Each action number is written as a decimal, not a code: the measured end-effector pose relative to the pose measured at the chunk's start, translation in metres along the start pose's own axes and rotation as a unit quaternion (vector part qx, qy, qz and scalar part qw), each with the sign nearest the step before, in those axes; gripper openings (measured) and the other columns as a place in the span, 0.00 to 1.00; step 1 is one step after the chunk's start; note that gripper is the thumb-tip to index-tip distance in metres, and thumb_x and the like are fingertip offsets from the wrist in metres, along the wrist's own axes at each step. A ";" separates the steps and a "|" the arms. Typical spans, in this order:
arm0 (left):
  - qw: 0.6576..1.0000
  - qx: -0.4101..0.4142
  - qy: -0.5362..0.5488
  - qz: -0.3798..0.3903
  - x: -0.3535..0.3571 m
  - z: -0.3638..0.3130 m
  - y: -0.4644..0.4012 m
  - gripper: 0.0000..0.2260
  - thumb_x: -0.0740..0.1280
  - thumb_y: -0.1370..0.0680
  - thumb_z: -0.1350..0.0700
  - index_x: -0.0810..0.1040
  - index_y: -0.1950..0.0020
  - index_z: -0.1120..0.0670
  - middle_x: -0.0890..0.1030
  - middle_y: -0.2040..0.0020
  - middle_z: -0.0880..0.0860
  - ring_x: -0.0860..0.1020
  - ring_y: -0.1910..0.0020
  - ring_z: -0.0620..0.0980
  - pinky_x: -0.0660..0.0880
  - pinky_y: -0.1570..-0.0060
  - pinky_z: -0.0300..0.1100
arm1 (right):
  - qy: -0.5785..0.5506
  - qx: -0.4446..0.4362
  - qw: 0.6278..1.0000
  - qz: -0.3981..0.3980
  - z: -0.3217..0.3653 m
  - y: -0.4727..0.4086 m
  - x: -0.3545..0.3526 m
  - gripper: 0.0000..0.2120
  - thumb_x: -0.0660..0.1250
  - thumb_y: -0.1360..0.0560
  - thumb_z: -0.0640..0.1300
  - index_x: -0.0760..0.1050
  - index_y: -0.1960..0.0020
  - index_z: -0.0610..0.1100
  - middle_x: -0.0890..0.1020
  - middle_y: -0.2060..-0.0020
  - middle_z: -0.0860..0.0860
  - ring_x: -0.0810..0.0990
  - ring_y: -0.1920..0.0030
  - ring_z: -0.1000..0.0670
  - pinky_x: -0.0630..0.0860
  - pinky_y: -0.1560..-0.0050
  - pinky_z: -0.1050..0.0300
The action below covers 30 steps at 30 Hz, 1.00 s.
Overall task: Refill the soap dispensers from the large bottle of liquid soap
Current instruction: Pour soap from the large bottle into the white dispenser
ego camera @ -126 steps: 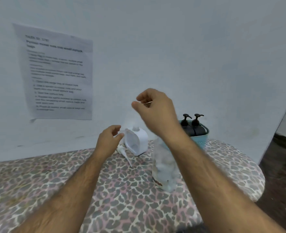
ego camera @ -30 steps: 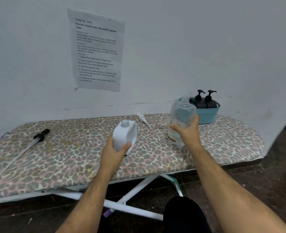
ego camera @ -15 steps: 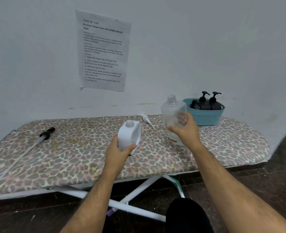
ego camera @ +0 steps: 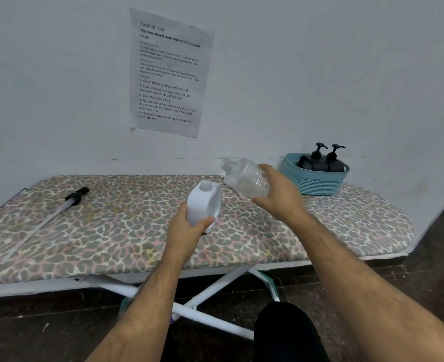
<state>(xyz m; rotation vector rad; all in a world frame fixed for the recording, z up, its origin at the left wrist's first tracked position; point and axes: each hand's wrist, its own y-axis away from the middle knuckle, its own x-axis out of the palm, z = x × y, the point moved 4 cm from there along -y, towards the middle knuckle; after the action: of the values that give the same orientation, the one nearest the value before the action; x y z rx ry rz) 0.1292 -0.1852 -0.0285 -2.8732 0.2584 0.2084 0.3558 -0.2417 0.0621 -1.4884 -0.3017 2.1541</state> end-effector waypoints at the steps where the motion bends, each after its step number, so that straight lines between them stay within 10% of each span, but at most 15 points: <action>1: 1.000 0.002 0.001 0.001 0.000 -0.001 0.000 0.23 0.76 0.27 0.51 0.70 0.37 0.43 0.77 0.45 0.45 0.79 0.48 0.46 0.81 0.57 0.44 | 0.022 -0.002 1.000 0.006 0.001 -0.001 0.000 0.38 0.76 0.31 0.50 0.62 0.26 0.52 0.78 0.37 0.50 0.79 0.42 0.47 0.77 0.47 0.50; 30: 1.000 0.017 -0.013 -0.005 -0.001 -0.001 0.004 0.27 0.76 0.27 0.51 0.71 0.31 0.53 0.77 0.41 0.49 0.77 0.46 0.49 0.78 0.60 0.38 | 0.223 -0.073 0.971 0.041 0.031 -0.014 -0.014 0.33 0.72 0.31 0.43 0.65 0.28 0.52 0.79 0.43 0.48 0.80 0.52 0.44 0.72 0.60 0.54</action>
<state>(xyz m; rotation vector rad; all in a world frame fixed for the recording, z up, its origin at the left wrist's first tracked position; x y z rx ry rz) 0.1274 -0.1891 -0.0285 -2.8362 0.2390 0.2365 0.3350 -0.2342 0.0909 -2.0450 -0.2436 1.8190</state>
